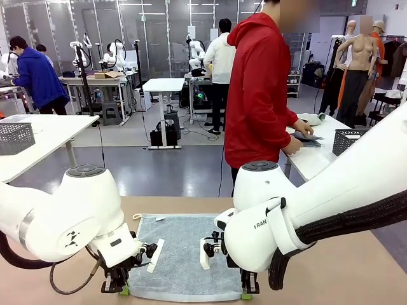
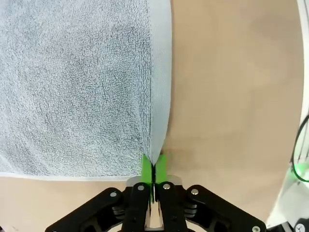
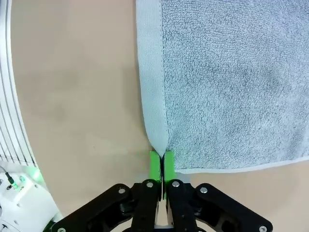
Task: Fold the towels and place them in the basket.
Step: When a person lays out a Towel with hook on the table, fold it in half twice.
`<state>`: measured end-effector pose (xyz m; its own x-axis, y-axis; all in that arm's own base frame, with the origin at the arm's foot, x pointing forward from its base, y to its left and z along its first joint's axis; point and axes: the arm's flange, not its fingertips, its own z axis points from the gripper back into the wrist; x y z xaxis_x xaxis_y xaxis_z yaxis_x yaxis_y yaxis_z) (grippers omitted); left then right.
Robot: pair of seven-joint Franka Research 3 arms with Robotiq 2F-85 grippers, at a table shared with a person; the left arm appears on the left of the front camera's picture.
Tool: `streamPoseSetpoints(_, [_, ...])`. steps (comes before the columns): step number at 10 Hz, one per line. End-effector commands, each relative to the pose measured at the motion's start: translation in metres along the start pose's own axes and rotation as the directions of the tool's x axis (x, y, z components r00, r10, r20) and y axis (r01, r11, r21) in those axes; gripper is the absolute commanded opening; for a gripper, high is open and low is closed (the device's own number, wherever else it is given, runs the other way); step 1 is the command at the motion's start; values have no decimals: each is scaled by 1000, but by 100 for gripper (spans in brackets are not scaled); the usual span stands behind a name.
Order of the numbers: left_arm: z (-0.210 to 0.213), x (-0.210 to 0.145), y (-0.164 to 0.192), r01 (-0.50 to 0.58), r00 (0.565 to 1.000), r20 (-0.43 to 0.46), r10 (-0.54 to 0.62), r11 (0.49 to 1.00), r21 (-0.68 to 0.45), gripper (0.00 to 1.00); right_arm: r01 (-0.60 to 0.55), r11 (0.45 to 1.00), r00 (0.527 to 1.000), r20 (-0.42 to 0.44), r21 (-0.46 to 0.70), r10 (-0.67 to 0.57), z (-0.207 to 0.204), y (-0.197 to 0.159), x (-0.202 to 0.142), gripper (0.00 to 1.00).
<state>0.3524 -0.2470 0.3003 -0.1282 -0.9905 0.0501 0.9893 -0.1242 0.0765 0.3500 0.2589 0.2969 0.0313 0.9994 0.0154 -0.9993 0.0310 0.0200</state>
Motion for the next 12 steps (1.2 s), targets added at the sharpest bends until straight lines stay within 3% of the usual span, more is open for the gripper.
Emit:
streamPoseSetpoints(1, [0, 0, 0, -2, 1000, 0, 2, 1000, -1, 0, 2, 1000, 1000, 0, 1, -2, 0, 0, -1, 0])
streamPoseSetpoints(7, [49, 24, 20, 50, 999, 15, -52, 993, 107, 3, -14, 997, 999, -37, -78, 11, 53, -1, 12, 4])
streamPoseSetpoints(12, [86, 13, 29, -23, 1000, -14, 26, 990, 140, 3, -4, 994, 999, -51, -113, -2, 84, -1, 8, 4])
